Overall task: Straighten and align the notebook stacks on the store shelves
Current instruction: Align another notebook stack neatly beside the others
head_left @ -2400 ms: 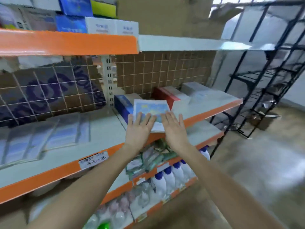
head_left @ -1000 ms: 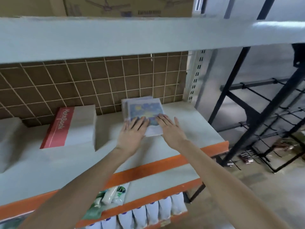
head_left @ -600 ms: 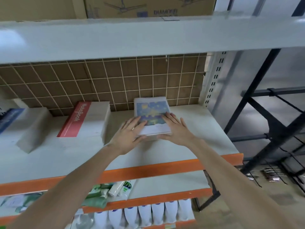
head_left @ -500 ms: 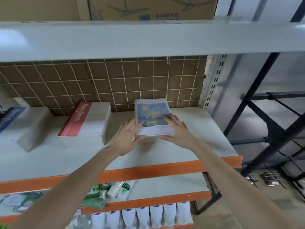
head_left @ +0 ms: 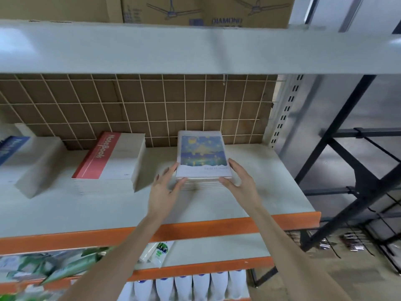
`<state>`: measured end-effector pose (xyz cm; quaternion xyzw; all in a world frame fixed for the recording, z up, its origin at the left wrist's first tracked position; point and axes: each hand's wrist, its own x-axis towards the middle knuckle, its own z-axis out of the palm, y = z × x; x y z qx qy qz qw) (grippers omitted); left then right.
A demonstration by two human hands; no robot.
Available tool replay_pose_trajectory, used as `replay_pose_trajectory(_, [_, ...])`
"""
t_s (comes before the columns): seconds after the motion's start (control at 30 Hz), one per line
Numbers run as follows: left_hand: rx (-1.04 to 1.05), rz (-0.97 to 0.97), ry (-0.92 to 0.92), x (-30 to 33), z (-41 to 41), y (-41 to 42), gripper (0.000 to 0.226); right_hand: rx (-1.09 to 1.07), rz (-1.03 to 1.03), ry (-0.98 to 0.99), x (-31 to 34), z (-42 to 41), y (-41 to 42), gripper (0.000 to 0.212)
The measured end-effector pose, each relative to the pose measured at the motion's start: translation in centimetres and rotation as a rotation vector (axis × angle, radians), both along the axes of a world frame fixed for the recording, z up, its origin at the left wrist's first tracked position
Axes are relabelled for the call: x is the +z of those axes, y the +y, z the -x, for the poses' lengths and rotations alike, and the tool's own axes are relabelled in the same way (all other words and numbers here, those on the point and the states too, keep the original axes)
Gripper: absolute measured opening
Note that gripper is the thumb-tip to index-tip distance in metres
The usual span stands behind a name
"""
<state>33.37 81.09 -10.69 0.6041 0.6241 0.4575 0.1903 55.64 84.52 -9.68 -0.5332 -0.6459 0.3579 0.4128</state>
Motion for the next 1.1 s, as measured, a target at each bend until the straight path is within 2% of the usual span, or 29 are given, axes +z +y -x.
replay_pose_trajectory(0.13, [0.044,-0.042,0.011,-0.1,0.3,0.0,0.040,-0.070,-0.043,0.070,-0.4,-0.4,0.2,0.041])
replay_pose_trajectory(0.37, [0.085,-0.023,-0.190,0.3,0.0,-0.7,0.036,-0.085,-0.035,0.186,-1.3,-0.4,0.7,0.040])
replay_pose_trajectory(0.7, [0.082,-0.015,-0.270,0.5,0.0,-0.3,0.029,-0.036,-0.001,0.201,-1.2,-0.4,0.7,0.045])
replay_pose_trajectory(0.9, [0.054,-0.003,-0.406,0.5,0.0,-0.4,0.032,-0.044,-0.035,0.266,-1.0,-0.6,0.4,0.041])
replay_pose_trajectory(1.1, [0.052,-0.012,-0.384,0.3,0.2,-0.3,0.030,-0.043,-0.034,0.307,-1.4,-0.6,0.8,0.035])
